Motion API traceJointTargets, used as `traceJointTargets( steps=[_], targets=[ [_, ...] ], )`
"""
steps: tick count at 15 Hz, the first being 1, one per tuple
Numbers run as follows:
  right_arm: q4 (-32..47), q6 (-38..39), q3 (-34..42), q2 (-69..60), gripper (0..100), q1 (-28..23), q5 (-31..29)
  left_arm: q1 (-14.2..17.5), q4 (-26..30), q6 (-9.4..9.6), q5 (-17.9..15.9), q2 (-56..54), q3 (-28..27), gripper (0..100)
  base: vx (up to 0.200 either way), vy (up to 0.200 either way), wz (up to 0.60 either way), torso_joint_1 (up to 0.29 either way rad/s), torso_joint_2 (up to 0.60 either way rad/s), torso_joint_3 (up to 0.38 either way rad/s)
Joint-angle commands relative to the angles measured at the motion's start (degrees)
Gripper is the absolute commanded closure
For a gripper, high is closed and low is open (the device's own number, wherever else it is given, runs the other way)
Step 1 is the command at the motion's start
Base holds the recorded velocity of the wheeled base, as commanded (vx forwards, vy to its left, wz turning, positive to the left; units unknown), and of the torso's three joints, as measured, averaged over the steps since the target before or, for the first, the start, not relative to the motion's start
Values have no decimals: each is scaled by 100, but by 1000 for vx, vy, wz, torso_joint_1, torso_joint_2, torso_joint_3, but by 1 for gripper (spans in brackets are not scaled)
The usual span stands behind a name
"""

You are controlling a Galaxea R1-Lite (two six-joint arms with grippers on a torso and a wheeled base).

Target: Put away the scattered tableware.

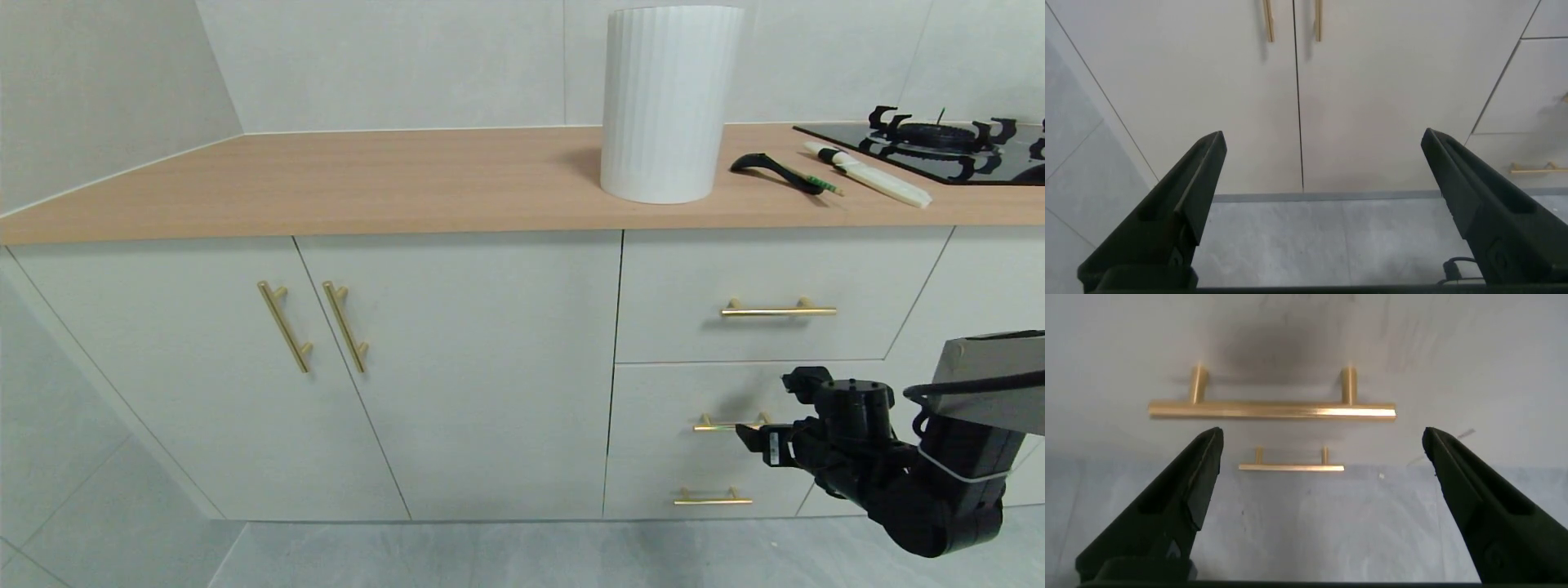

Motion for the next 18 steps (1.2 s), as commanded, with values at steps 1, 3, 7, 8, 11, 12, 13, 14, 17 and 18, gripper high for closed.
traceJointTargets(
  steps=[1, 3, 7, 8, 11, 12, 13, 14, 17, 18],
  targets=[
    [-202, 8, -127, 330, 0, 3, -96, 2, -1, 0, -4, 9, 0, 0, 0, 0, 0, 0, 0, 0],
    [-360, 0, -171, 497, 0, 3, -202, 2, -1, 0, -4, 9, 0, 0, 0, 0, 0, 0, 0, 0],
    [-360, 0, -241, 646, 0, -6, -228, 2, -1, 0, -4, 9, 0, 0, 0, 0, 0, 0, 0, 0],
    [-360, 0, -250, 655, 0, -6, -228, 2, -1, 0, -4, 9, 0, 0, 0, 0, 0, 0, 0, 0],
    [-483, 237, -311, 558, 0, -6, -228, 2, -1, 0, -4, 9, 0, 0, 0, 0, 0, 0, 0, 0],
    [-527, 254, -302, 506, 0, -6, -228, 2, -1, 0, -4, 9, 0, 0, 0, 0, 0, 0, 0, 0],
    [-554, 272, -311, 497, 0, -6, -219, 2, -1, 0, -4, 9, 0, 0, 0, 0, 0, 0, 0, 0],
    [-580, 281, -329, 515, 0, -6, -219, 2, -1, 0, -4, 9, 0, 0, 0, 0, 0, 0, 0, 0],
    [-615, 272, -680, 796, 0, -6, -237, 2, -1, 0, -4, 9, 0, 0, 0, 0, 0, 0, 0, 0],
    [-589, 263, -724, 892, 0, -6, -237, 2, -1, 0, 5, 9, 0, 0, 0, 0, 0, 0, 0, 0]
  ],
)
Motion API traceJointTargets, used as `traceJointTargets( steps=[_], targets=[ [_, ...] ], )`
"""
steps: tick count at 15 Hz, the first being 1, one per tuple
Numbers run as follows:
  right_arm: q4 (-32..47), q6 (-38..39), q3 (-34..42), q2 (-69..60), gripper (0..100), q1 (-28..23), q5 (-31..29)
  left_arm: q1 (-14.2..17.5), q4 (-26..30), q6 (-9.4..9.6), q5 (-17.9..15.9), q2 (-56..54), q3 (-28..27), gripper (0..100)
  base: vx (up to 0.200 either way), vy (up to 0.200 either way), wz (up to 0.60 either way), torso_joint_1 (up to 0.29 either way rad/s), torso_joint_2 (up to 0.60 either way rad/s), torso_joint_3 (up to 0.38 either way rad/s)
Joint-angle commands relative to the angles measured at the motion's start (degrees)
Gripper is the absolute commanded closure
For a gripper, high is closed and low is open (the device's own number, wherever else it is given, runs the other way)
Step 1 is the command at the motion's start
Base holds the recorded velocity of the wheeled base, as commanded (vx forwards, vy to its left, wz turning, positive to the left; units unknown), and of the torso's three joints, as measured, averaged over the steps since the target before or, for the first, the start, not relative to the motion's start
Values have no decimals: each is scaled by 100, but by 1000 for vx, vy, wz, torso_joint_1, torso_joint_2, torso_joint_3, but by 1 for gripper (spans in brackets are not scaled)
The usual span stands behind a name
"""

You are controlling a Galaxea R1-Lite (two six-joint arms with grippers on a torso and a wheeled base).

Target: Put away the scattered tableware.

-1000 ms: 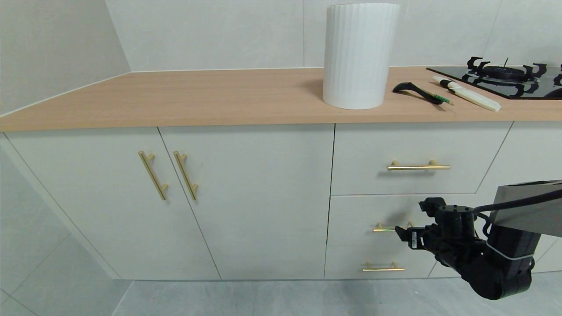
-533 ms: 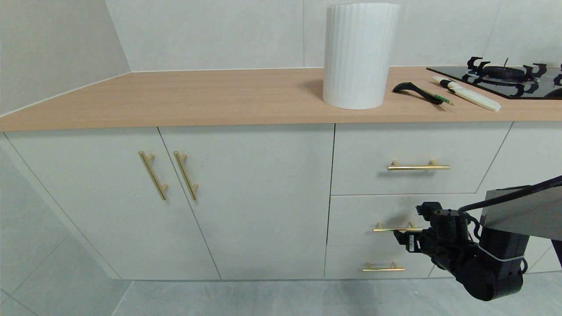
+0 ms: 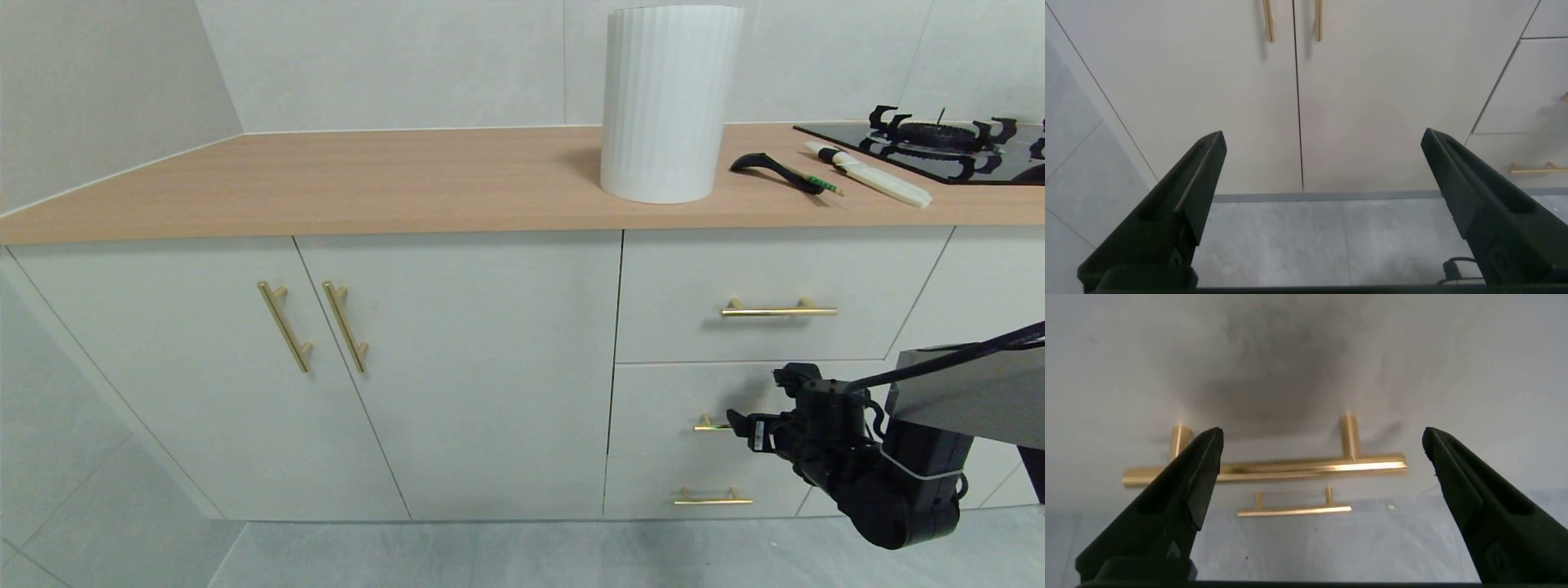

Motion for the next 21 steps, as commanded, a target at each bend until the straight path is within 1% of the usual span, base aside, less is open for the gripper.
traceJointTargets(
  steps=[1, 4, 8, 15, 18, 19, 21],
  targets=[
    [20, -5, -143, 194, 0, 2, -4, 2, 1, 0, -6, 9, 0, 0, 0, 0, 0, 0, 0, 0],
    [46, -31, -258, 370, 0, -15, 5, 2, 1, 0, -6, 9, 0, 0, 0, 0, 0, 0, 0, 0],
    [310, -40, -222, 308, 0, -15, 5, 2, 1, 0, -6, 9, 0, 0, 0, 0, 0, 0, 0, 0],
    [380, -40, -126, 255, 0, -24, 5, 2, 1, 0, -6, 9, 0, 0, 0, 0, 0, 0, 0, 0],
    [820, -40, 235, -281, 0, -24, 75, 2, 1, 0, -6, 9, 0, 0, 0, 0, 0, 0, 0, 0],
    [1145, -40, 419, -667, 0, -24, 154, 2, 1, 0, -6, 9, 0, 0, 0, 0, 0, 0, 0, 0],
    [1830, -40, 674, -1573, 0, -7, 532, 2, 1, 0, -6, 9, 0, 0, 0, 0, 0, 0, 0, 0]
  ],
)
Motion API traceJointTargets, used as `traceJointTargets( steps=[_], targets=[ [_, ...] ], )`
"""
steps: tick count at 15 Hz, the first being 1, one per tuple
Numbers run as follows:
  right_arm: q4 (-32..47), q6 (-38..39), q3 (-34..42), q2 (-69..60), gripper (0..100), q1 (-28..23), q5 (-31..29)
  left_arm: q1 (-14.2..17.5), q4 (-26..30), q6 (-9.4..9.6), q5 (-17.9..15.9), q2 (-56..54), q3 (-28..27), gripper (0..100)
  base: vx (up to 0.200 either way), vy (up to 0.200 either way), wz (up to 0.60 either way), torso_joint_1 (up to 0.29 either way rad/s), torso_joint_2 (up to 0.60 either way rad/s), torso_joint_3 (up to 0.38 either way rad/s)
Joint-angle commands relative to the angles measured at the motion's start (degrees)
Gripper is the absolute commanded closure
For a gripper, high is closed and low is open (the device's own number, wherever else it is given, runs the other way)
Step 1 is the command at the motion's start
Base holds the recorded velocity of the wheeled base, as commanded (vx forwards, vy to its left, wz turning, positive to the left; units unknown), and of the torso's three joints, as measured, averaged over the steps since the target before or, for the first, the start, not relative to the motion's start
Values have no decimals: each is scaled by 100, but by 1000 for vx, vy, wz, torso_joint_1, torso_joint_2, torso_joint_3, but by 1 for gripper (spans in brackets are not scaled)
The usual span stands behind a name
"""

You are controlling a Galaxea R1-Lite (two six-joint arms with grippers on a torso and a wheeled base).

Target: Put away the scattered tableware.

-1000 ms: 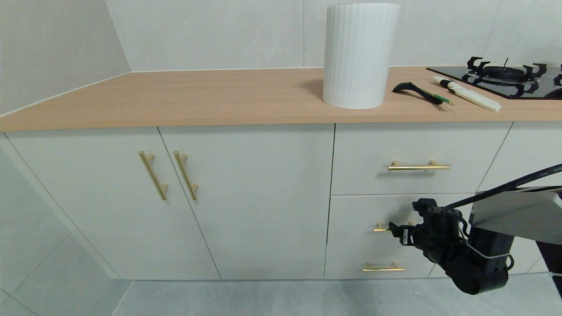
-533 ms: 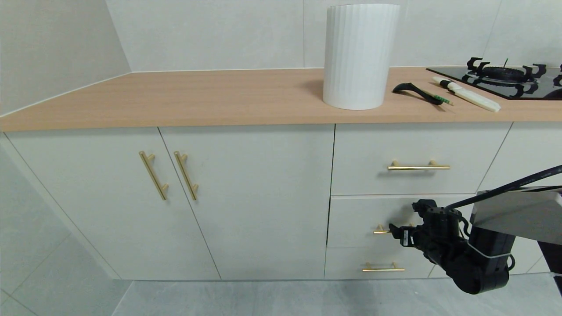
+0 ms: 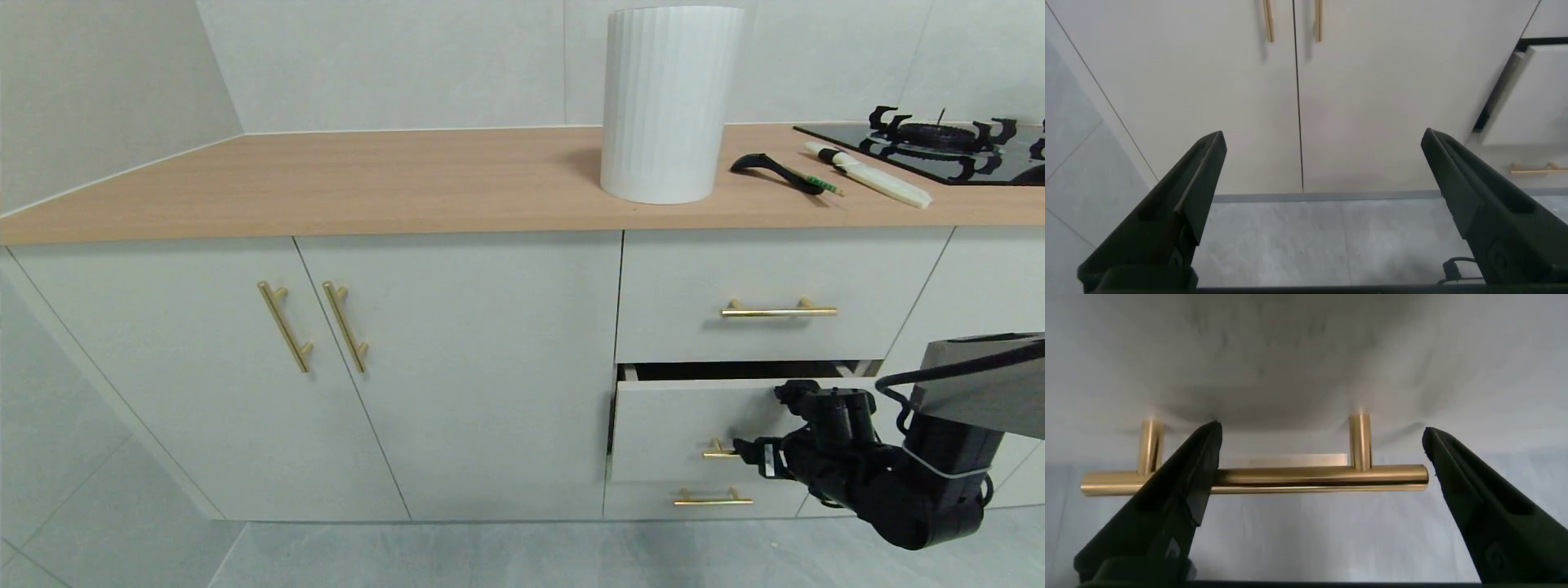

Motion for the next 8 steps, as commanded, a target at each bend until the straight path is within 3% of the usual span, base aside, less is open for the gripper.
traceJointTargets(
  steps=[1, 4, 8],
  targets=[
    [725, 15, 330, -1413, 0, 33, 361, 2, -1, 1, -1, 9, 0, 0, 0, 0, 0, 0, 0, 0],
    [1665, 24, 330, -2643, 0, 235, 387, 2, -1, 1, -1, 9, 0, 0, 0, 0, 0, 0, 0, 0],
    [1718, 120, 330, -3232, 0, 595, 326, 2, -1, 1, 8, 9, 0, 0, 0, 0, 0, 0, 0, 0]
  ],
)
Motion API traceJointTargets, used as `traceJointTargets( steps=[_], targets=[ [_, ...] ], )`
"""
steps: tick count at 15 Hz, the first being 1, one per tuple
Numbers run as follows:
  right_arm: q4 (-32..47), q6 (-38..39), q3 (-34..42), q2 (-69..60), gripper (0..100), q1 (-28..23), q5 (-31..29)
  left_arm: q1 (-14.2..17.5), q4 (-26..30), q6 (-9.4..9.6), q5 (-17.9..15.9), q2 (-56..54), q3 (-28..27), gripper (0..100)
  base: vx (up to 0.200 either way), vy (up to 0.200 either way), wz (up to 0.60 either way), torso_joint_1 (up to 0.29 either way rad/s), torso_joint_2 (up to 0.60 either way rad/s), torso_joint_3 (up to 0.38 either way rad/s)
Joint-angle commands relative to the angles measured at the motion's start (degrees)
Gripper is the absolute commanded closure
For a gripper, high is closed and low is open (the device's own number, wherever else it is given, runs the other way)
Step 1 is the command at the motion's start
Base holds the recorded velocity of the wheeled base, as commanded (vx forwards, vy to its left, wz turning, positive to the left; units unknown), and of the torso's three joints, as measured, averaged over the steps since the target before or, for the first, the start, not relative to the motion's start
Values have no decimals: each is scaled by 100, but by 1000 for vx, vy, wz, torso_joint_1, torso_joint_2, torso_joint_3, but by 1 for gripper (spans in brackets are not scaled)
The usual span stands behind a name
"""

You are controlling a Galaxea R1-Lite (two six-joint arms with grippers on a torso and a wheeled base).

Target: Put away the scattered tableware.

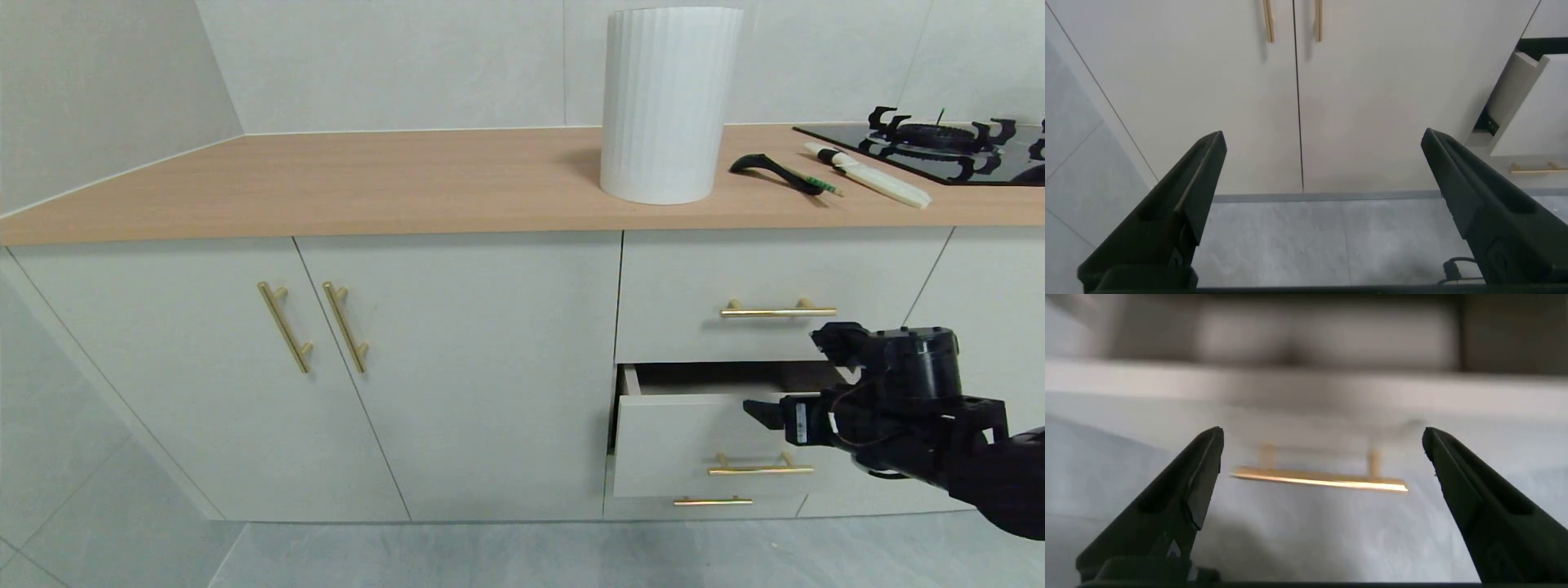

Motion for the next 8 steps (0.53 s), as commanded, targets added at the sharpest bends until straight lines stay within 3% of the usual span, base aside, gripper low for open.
traceJointTargets(
  steps=[1, 8],
  targets=[
    [-69, 41, 5, -415, 0, 124, -3, 2, -1, 0, -1, 9, 0, 0, 0, 0, 0, 0, 0, 0],
    [-1756, 23, -4, 1106, 0, 80, -372, 2, -1, 0, -1, 9, 0, 0, 0, 0, 0, 0, 0, 0]
  ],
)
